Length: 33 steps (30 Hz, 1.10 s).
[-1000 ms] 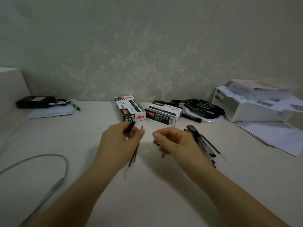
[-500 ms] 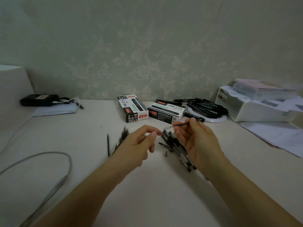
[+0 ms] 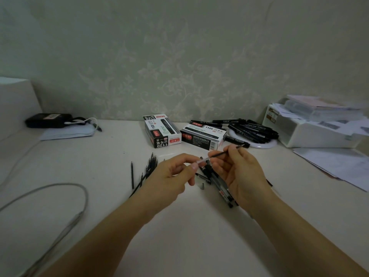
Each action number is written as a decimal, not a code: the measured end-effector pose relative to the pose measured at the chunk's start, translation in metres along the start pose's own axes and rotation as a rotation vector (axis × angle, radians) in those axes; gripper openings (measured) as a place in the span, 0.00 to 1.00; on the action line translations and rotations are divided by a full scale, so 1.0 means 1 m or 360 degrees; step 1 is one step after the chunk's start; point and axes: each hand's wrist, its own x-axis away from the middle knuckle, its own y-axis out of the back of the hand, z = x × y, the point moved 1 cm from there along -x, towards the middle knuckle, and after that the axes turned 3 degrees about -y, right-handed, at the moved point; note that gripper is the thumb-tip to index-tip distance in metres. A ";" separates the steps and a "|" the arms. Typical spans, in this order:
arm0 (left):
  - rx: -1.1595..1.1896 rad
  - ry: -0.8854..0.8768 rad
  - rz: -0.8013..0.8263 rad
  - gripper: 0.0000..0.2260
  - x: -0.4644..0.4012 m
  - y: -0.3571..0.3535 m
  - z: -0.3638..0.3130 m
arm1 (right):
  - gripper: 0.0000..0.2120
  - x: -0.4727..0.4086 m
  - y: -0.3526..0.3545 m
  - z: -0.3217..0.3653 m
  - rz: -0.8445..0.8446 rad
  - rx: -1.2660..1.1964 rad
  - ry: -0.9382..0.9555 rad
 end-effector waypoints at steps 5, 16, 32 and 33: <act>-0.0069 -0.0029 -0.0006 0.08 0.000 0.001 0.000 | 0.12 -0.003 0.003 0.000 -0.0002 -0.0006 0.0054; -0.0360 -0.0145 -0.0040 0.07 0.000 -0.001 0.006 | 0.09 0.002 0.003 -0.011 0.0411 0.1109 0.0284; -0.0601 -0.0128 -0.0140 0.06 -0.006 0.008 0.020 | 0.03 -0.010 0.021 -0.017 0.0389 0.2494 0.0733; -0.0628 -0.0130 -0.0132 0.06 -0.006 0.008 0.021 | 0.03 -0.009 0.021 -0.015 0.0315 0.2311 0.0724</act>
